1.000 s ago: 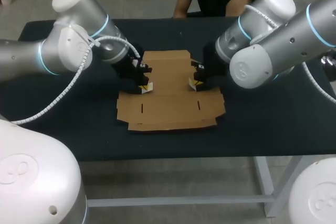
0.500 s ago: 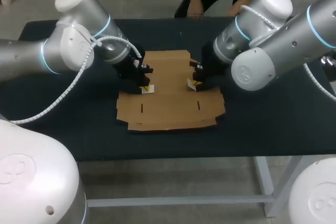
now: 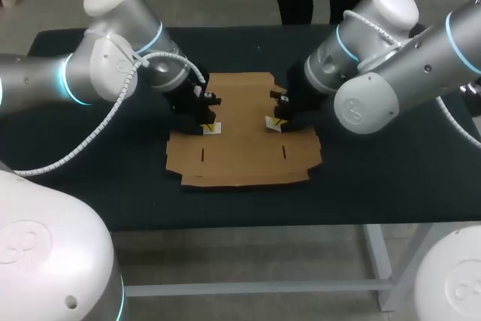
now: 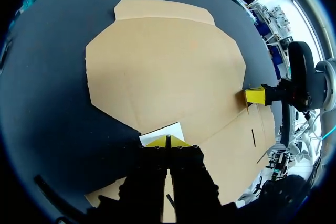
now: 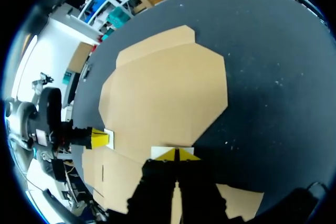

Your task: Assemble the packaging by folding the flat box into shape, placing the metal phone stand inside, and closing the box properly

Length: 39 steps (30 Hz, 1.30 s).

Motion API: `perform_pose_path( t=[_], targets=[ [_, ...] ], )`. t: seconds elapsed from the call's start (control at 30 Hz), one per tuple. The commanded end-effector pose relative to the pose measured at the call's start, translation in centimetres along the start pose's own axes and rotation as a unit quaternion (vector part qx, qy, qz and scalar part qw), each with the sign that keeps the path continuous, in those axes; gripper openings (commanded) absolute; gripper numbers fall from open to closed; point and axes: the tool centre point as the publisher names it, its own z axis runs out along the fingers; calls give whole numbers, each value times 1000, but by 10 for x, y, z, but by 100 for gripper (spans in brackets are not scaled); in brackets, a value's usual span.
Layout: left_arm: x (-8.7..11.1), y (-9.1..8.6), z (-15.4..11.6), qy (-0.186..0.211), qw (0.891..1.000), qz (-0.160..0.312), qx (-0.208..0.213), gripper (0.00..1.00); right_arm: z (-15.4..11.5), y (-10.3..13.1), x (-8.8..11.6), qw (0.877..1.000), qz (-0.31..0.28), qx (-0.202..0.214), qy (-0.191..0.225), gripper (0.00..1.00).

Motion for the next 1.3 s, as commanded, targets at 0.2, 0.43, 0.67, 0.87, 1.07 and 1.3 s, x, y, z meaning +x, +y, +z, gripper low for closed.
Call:
perform_pose_path(
  t=[0.2,0.43,0.67,0.87,1.07,1.3],
  targets=[
    [3,-1,12,-10,1000,-4,-2,0,7,1,-1,1000,-2,20,7,0],
    [3,-1,12,-14,1000,-9,-2,0,16,-2,3,999,-12,34,2,0],
    [2,0,13,-16,1000,-12,-1,0,24,-4,4,999,-10,43,-11,0],
    [1,1,13,-18,1000,-17,-2,0,32,-7,-1,998,3,53,-20,0],
    [1,2,11,-24,999,-22,-4,0,32,-5,-4,998,9,54,-21,0],
    [3,-1,-14,-36,999,-22,17,0,4,7,-10,1000,3,24,-2,0]
  ],
)
